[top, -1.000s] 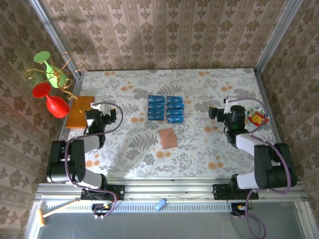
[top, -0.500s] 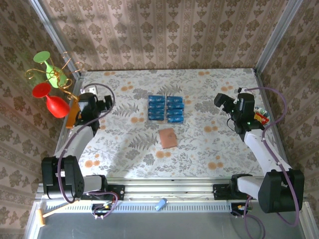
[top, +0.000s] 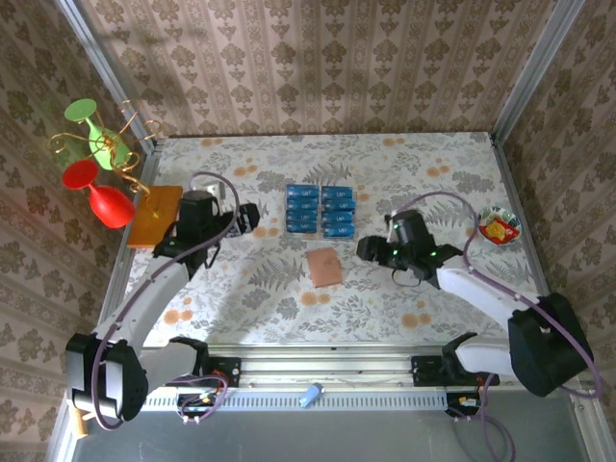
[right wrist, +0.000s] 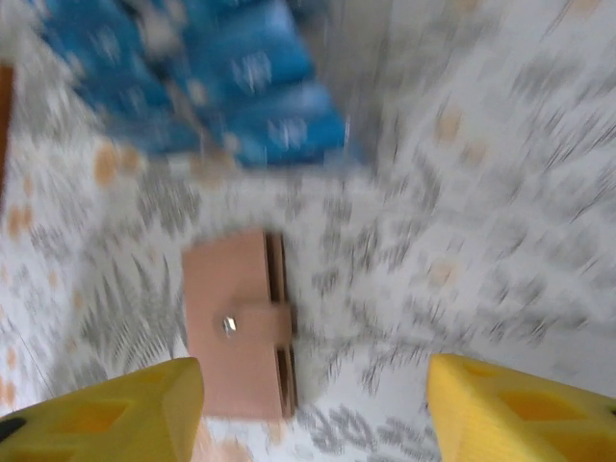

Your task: Put the credit cards into the card holder

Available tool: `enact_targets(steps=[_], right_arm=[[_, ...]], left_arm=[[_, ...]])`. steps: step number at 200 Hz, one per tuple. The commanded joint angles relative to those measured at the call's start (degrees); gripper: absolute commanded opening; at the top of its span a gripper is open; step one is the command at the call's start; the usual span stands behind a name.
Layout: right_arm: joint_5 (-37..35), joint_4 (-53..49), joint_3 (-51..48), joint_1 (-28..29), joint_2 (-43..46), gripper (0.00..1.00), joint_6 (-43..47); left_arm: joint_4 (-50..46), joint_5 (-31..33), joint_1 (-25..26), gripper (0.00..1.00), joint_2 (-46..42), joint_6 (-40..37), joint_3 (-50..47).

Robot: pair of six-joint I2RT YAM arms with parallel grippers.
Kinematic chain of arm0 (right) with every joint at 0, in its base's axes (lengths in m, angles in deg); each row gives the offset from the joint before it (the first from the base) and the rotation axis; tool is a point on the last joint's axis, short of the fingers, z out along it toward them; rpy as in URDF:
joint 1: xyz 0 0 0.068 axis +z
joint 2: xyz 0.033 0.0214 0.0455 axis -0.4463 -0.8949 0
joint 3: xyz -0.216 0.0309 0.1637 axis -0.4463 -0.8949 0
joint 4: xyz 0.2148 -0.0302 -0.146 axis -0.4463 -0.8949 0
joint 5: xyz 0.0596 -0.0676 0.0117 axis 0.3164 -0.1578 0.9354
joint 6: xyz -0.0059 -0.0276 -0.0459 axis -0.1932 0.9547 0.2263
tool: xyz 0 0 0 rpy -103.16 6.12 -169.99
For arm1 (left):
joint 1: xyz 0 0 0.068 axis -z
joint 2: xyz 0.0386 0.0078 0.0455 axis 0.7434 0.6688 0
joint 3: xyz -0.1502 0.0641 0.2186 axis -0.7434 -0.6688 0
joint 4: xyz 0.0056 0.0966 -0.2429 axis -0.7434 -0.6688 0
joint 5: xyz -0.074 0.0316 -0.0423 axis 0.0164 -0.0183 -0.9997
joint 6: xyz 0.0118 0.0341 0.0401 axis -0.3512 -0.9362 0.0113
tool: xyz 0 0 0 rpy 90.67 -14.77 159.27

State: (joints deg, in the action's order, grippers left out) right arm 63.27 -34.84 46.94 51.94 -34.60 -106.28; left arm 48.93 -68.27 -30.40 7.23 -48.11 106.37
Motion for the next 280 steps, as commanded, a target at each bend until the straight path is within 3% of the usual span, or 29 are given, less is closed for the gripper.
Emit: enact_targets(steps=[1,45,113,185,280], right_arm=[[0.9,4.5,-2.1,3.8,-3.5,0.57,-5.2],[1.4,10.7,-3.0,8.0,-10.4,0.49,-8.6],[2.2,14.8,-2.3,9.9,-14.6,0.48,-11.4],[3.2,18.3,-3.0,10.1,-17.4,0.48,-13.0],[7.0,25.8,-3.2,10.7,-21.7,0.48,-16.6]], left_arm=[[1.3,-6.3,2.4,1.0,-0.7,5.5,-4.1],[9.2,-10.9,8.1,1.0,3.8,9.7,-7.1],[18.3,-10.4,17.4,1.0,15.4,12.1,-4.4],[23.5,-9.9,21.2,1.0,23.9,13.9,-1.5],[26.5,-8.9,24.5,1.0,28.3,14.9,-0.7]])
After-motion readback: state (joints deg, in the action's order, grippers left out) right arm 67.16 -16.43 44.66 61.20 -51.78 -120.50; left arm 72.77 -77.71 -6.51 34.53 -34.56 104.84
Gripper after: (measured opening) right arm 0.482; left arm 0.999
